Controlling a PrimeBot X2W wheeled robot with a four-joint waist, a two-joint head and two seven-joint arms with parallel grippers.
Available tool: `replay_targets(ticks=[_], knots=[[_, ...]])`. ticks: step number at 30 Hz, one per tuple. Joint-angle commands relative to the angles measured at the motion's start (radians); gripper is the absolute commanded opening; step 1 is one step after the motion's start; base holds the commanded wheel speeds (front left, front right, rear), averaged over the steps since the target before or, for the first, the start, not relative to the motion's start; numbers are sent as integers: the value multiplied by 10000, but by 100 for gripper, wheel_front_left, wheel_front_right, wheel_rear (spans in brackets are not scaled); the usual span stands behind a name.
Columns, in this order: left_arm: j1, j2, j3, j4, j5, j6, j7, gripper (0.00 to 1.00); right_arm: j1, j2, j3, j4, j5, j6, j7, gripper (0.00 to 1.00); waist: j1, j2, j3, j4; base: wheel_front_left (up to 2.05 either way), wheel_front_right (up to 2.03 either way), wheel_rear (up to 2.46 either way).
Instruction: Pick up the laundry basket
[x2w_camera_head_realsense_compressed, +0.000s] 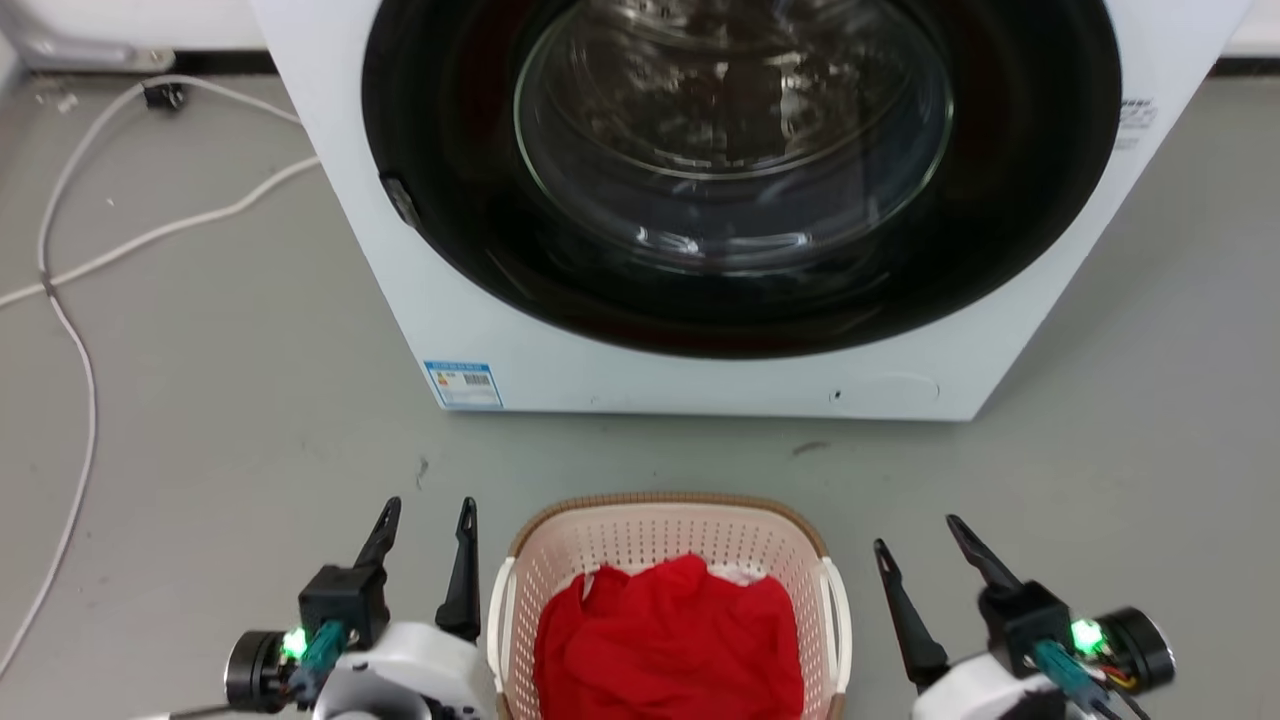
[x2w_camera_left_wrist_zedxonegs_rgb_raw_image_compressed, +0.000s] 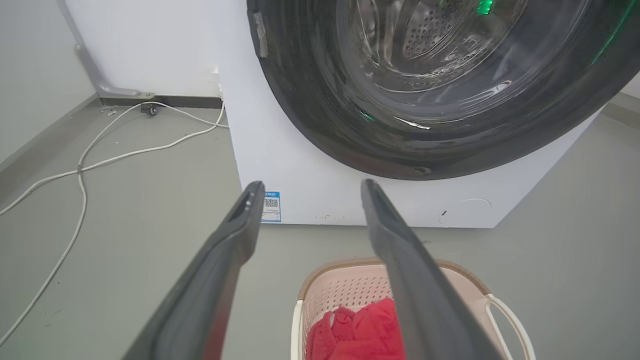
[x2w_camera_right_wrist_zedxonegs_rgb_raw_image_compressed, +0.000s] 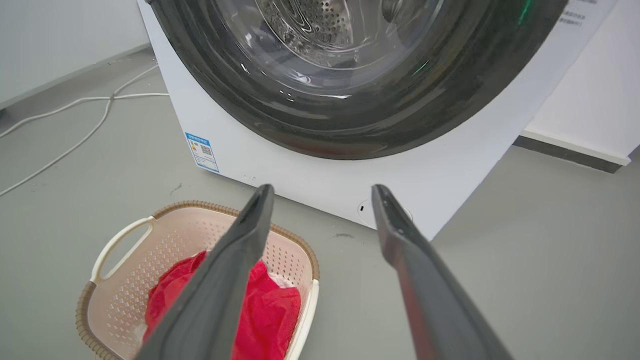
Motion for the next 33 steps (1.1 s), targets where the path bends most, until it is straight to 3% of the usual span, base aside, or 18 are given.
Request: replay_targets(ticks=[1,8,23,33], knots=[[-361,10,49,403,146,-101,-28,100,-447,-7,98,454,-158,-7,-21,100,0,0,471,-59,0,0,0],[-1475,109,224,1924,288,-449,-28,100,-1638,-7,344,1997,-544,-8,-21,100,0,0,1480,-111,0,0,0],[-4276,665,-98,6113,177,-820,-28,100,-4713,-2,745,6558,-911,-8,-21,100,0,0,3792,-282,0,0,0],[-5589,823,-750,7824,-4,-862,-28,100,-6133,-4,1271,8108,-567,-8,-12,100,0,0,4980,-399,0,0,0]])
